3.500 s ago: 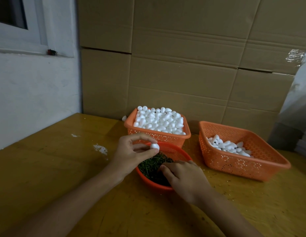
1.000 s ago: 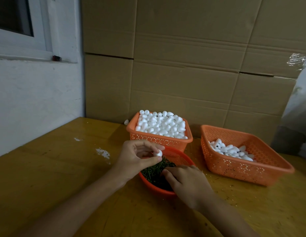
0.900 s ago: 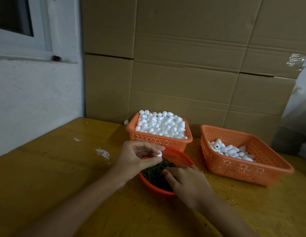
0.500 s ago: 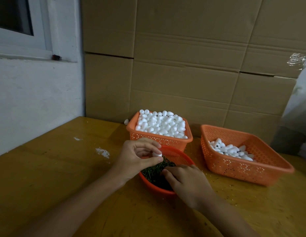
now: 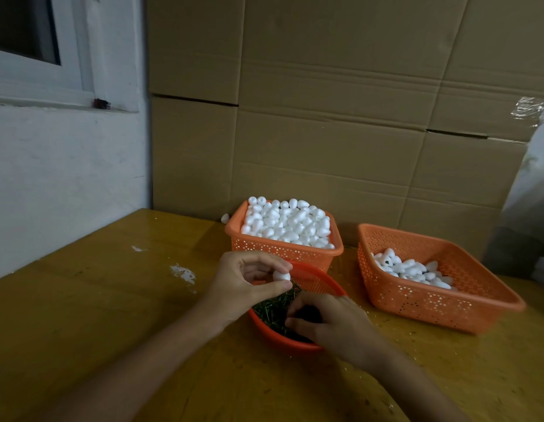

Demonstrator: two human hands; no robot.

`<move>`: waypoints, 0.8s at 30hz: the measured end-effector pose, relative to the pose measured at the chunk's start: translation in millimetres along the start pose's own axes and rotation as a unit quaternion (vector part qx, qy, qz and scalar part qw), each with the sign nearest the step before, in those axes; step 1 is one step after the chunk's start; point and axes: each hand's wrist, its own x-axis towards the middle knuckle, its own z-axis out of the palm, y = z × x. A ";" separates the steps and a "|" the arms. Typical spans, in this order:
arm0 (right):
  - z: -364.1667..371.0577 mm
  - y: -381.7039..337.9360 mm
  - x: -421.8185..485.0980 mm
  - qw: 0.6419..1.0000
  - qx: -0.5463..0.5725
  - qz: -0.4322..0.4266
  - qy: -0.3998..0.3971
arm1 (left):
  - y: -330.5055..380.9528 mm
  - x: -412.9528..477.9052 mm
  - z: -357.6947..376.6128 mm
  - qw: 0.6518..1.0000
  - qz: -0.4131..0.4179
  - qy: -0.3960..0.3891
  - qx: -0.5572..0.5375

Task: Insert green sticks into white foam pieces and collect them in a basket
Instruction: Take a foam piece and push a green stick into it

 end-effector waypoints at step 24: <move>1.9 0.5 -1.3 0.997 0.066 -0.005 0.040 | 0.0 -1.9 3.5 1.000 -0.025 0.011 0.008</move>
